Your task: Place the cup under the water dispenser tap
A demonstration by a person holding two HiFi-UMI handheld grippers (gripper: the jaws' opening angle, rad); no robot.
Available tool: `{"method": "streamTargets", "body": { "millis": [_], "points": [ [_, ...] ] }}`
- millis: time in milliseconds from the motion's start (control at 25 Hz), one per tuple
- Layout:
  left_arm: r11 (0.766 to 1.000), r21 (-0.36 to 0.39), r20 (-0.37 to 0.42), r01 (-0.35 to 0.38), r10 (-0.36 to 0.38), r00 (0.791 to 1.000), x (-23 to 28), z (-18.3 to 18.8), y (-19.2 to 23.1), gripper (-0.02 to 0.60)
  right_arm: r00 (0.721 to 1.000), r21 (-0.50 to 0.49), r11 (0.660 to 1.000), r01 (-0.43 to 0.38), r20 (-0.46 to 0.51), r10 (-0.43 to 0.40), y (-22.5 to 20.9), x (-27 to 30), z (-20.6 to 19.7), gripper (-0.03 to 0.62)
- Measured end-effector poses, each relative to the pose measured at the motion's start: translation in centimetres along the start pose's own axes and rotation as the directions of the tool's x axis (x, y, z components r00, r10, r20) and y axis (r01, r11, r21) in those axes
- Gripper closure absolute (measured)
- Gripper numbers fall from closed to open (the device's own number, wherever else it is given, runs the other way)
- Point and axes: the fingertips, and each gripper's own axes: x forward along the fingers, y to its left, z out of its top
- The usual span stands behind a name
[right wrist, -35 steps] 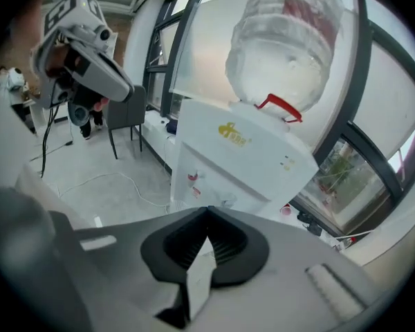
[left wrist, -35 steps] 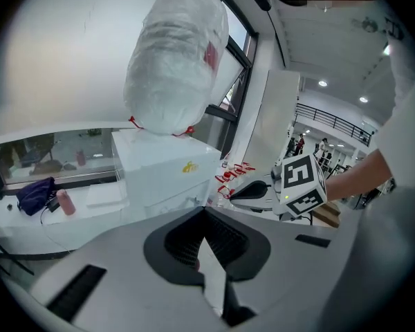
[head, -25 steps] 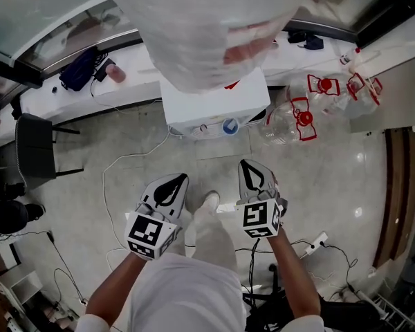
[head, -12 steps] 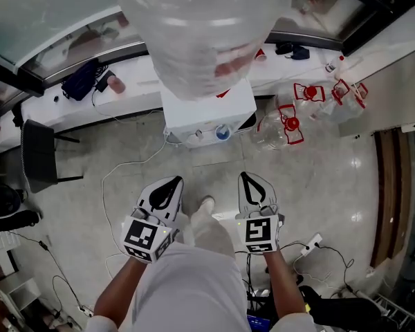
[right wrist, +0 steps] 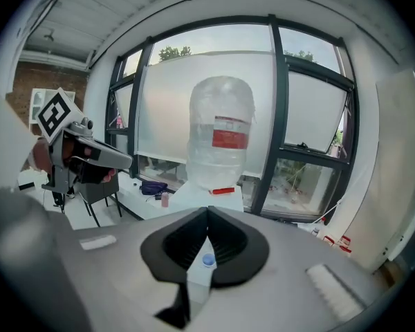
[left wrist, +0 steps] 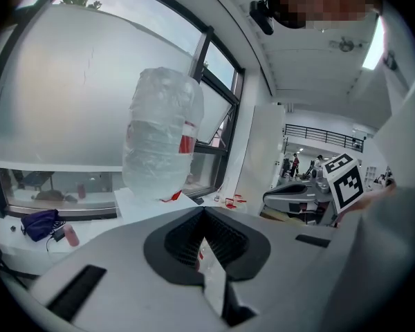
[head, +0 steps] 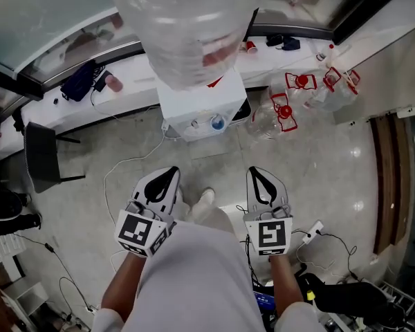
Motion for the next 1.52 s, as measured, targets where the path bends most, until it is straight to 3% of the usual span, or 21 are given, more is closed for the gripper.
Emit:
{"method": "streamTargets", "body": {
  "millis": [240,760,1520],
  "points": [
    [0.998,0.053,0.023,0.042,-0.043,0.999,-1.5,1.6,-2.0,0.575,0.999,0.010,0.999,0.039,0.010,-0.040,-0.3,-3.7,1.4,0.583],
    [0.992,0.082,0.067,0.095,-0.100,0.993,-5.6,2.1,-4.5,0.575,0.995,0.030,0.998,0.064,0.079,-0.066,2.2,-8.2,2.8,0.583],
    [0.982,0.104,0.062,0.161,-0.168,0.984,-6.3,2.5,-6.5,0.575,0.998,0.015,0.999,-0.034,0.059,0.033,5.4,-9.2,2.8,0.583]
  ]
}}
